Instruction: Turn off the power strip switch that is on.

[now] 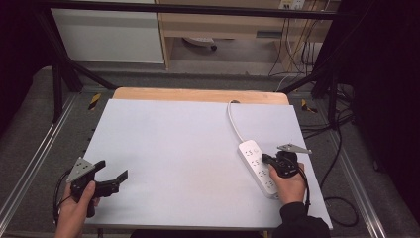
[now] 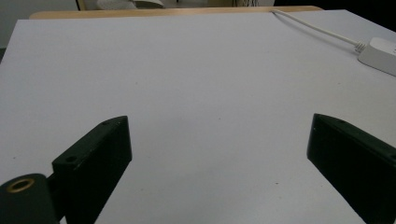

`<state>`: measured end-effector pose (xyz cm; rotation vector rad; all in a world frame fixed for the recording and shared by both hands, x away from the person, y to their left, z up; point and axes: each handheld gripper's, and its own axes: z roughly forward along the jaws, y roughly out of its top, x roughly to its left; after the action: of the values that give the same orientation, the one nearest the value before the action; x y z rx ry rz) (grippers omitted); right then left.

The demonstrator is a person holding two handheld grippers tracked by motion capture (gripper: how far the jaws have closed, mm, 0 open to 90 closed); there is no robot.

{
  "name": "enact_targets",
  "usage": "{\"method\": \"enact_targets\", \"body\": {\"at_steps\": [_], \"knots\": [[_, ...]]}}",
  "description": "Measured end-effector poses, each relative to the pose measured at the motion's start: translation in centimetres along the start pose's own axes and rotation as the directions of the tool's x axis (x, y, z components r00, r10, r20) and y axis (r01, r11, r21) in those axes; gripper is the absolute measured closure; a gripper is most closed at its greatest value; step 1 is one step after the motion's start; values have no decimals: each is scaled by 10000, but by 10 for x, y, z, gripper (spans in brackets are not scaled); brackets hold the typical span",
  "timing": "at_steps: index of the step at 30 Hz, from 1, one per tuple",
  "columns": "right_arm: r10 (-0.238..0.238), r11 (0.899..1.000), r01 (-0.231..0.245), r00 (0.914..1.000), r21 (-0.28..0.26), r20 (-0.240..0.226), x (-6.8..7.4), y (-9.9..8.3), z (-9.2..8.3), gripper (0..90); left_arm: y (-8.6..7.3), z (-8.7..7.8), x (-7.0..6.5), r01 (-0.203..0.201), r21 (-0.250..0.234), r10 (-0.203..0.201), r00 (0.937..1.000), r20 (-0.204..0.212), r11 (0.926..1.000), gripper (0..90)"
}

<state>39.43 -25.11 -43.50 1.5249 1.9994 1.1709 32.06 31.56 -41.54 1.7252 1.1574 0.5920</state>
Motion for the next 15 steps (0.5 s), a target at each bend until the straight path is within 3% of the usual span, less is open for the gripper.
{"method": "enact_targets", "body": {"at_steps": [15], "knots": [[-438, 9980, 422, 9985, -473, -327, 10, 4, -2, 883, 0, -1, 0, 27, -82, -27, 10000, 11, 10000, 65]]}}
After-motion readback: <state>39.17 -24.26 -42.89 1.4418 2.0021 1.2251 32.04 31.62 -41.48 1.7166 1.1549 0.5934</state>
